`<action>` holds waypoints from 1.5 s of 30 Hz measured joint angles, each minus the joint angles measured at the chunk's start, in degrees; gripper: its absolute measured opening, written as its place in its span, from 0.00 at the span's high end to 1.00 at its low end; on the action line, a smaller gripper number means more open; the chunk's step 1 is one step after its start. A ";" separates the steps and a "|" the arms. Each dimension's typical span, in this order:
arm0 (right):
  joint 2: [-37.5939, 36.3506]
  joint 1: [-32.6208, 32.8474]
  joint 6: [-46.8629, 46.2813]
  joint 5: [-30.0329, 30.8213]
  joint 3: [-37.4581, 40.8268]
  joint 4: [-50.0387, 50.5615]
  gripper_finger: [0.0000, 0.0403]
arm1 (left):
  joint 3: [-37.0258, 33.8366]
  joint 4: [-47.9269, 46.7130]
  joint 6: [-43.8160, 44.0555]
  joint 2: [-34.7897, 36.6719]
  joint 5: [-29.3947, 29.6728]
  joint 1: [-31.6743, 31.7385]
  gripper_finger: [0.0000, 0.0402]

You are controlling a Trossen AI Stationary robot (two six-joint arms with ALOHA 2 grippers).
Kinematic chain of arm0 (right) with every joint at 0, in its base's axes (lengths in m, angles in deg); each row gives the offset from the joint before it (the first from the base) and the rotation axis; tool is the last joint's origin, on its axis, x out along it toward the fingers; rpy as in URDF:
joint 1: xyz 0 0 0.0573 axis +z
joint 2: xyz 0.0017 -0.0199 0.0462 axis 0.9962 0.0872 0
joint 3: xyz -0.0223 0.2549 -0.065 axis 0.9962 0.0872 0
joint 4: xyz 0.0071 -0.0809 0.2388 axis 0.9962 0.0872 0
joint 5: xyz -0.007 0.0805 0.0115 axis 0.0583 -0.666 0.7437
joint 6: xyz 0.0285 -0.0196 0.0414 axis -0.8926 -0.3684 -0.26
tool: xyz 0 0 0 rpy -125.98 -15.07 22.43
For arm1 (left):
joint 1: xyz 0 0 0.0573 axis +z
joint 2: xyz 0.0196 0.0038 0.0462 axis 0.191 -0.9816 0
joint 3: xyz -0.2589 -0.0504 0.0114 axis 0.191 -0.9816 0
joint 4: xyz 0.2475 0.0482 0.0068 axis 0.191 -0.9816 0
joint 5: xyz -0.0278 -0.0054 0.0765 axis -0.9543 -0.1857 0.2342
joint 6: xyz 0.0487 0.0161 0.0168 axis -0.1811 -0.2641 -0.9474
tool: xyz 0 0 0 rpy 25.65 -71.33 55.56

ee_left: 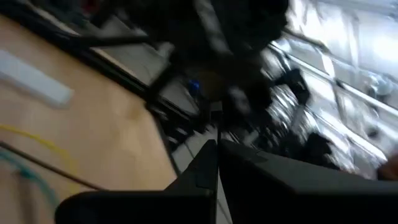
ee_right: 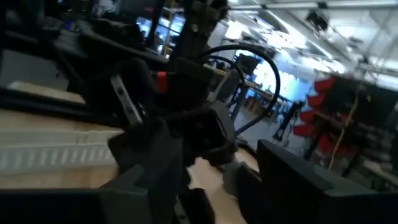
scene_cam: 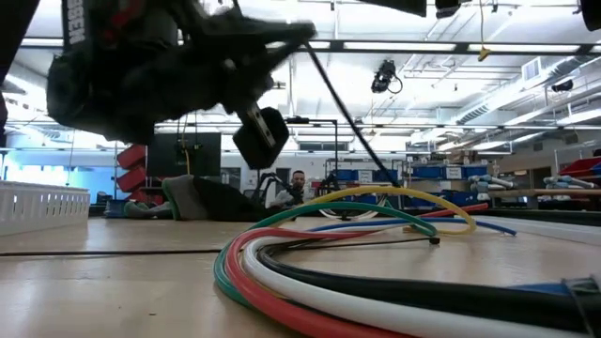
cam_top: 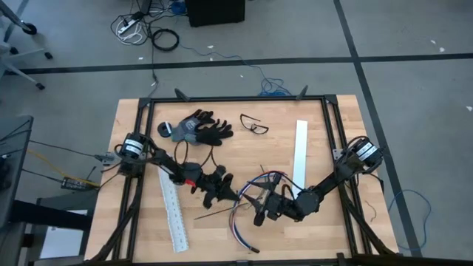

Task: Ziptie cables
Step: Insert the top black zip tie pointed tail end through the slot to form a loop

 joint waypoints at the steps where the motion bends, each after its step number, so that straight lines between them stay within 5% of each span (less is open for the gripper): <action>1: 0.00 0.00 0.36 0.47 0.00 0.03 0.46 | 0.00 0.89 1.27 0.00 0.50 0.70 1.00; 8: -0.22 -0.59 22.56 4.52 0.00 1.68 0.45 | -0.45 -0.37 11.21 3.87 -5.55 6.65 1.00; 19: -1.55 -10.08 34.92 -9.27 -0.93 28.96 0.52 | -0.02 -1.80 24.48 7.98 -21.14 15.31 1.00; 30: -3.07 -11.39 38.62 -1.12 -5.42 33.39 0.52 | -0.02 -2.75 24.98 8.09 -28.69 25.23 1.00; 45: -4.15 -14.59 45.71 -11.24 -5.73 42.32 0.61 | -0.04 -4.63 24.95 7.98 -31.98 33.16 1.00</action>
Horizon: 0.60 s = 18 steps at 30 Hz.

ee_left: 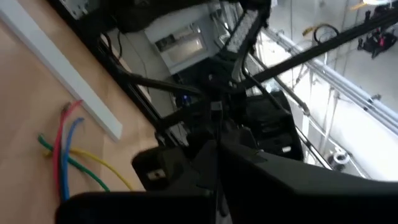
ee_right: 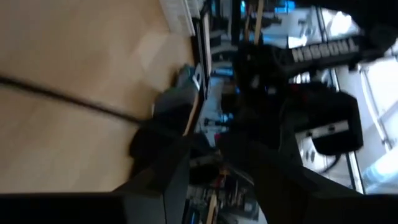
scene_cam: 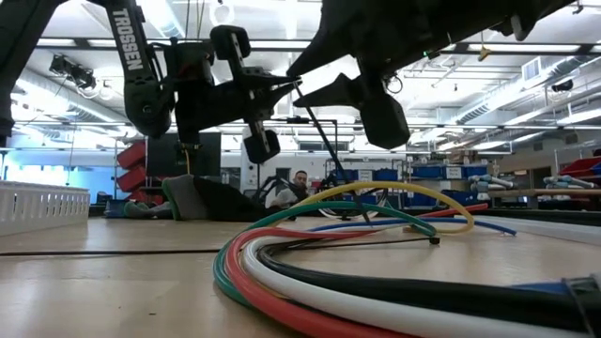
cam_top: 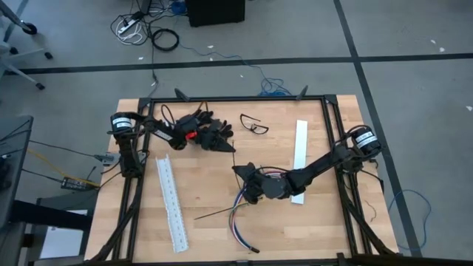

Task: Ziptie cables
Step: Insert the top black zip tie pointed tail end through the slot to form a loop

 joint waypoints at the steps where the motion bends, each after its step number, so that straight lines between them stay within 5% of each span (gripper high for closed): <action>1: 0.00 -0.16 0.66 -1.43 0.00 -0.04 0.61 | 0.06 -0.01 -0.10 0.00 -0.23 -0.01 1.00; 18: -0.02 -1.91 -14.03 -9.34 -0.04 -8.24 0.69 | 2.57 0.05 -10.78 0.00 -1.94 1.26 1.00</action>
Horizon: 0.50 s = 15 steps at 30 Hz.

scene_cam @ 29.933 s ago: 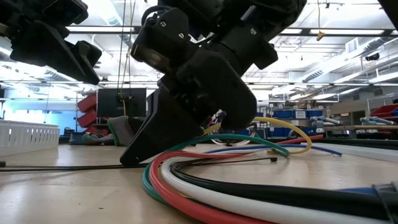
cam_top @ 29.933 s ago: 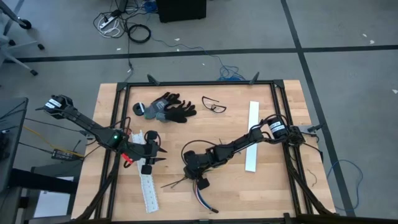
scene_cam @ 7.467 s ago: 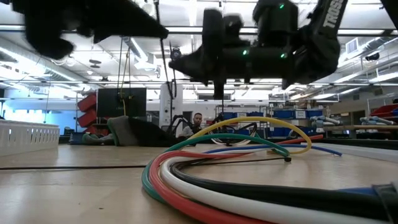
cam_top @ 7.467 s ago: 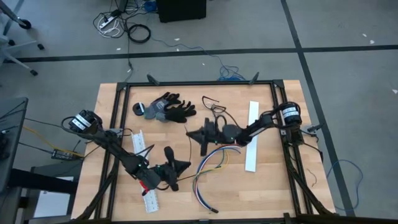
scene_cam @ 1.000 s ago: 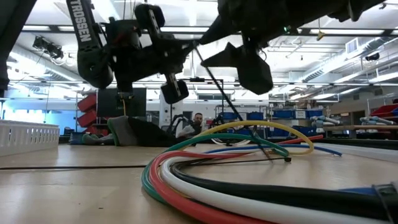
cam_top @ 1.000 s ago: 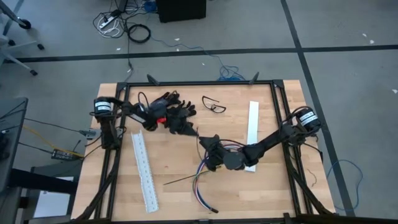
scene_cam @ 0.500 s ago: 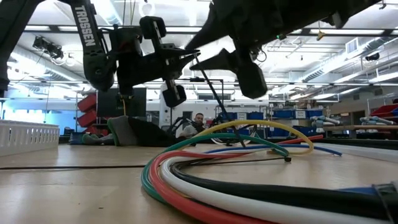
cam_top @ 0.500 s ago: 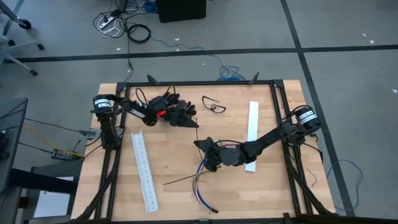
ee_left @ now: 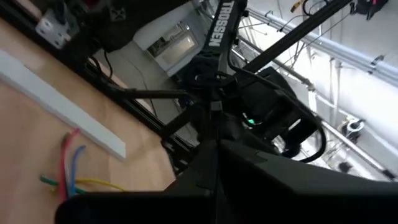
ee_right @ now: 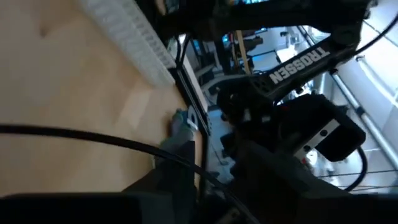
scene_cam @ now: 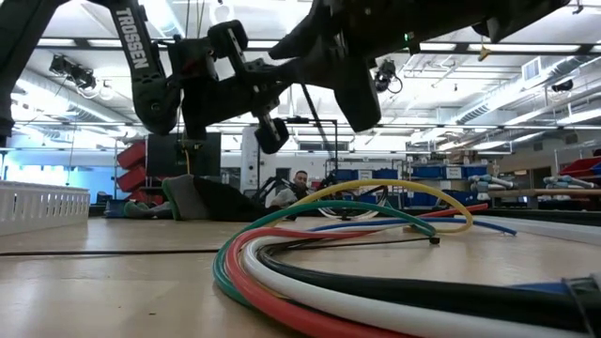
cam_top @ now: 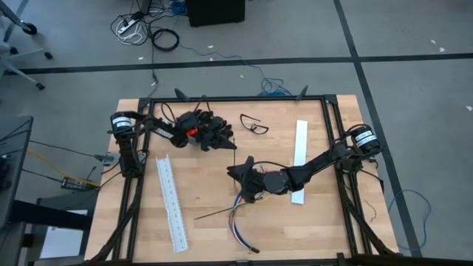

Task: Ziptie cables
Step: Insert the top black zip tie pointed tail end through the slot to form a loop

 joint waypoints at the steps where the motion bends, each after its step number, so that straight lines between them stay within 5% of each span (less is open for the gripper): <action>1: 0.00 -0.03 -1.54 -0.50 0.00 0.04 0.70 | 0.00 0.04 -1.40 0.00 0.00 0.44 1.00; 15: 0.00 -2.48 -16.67 -3.27 0.00 1.93 0.82 | 0.00 0.03 -15.95 0.00 0.18 3.76 1.00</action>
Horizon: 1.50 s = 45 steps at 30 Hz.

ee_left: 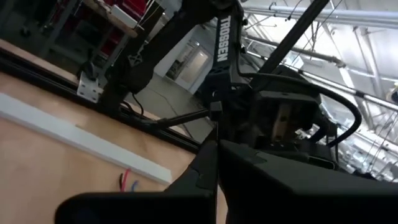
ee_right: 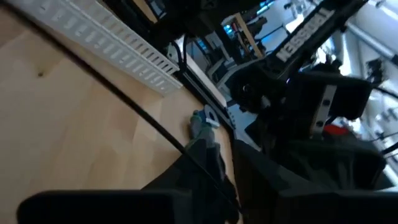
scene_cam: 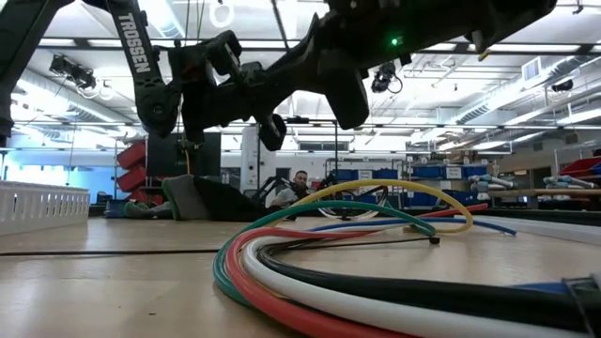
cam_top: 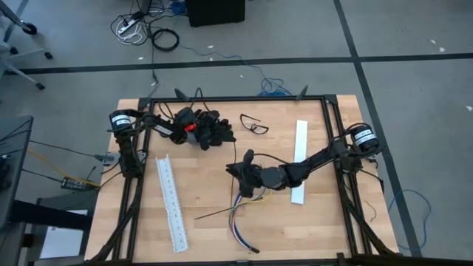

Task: Ziptie cables
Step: Insert the top black zip tie pointed tail end through the slot to form a loop

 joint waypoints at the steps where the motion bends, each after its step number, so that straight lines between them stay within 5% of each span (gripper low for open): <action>1: 0.00 -0.26 -0.93 -0.56 0.00 0.24 0.82 | 0.00 0.00 -0.44 0.00 0.00 0.11 1.00; 21: 0.00 -1.47 -14.59 -3.01 0.02 4.62 0.82 | 0.00 -0.05 -13.42 0.00 1.75 1.85 1.00; 45: 0.02 -2.90 -19.80 -4.89 0.04 8.62 0.82 | 0.00 -1.63 -31.73 -0.02 8.35 1.93 1.00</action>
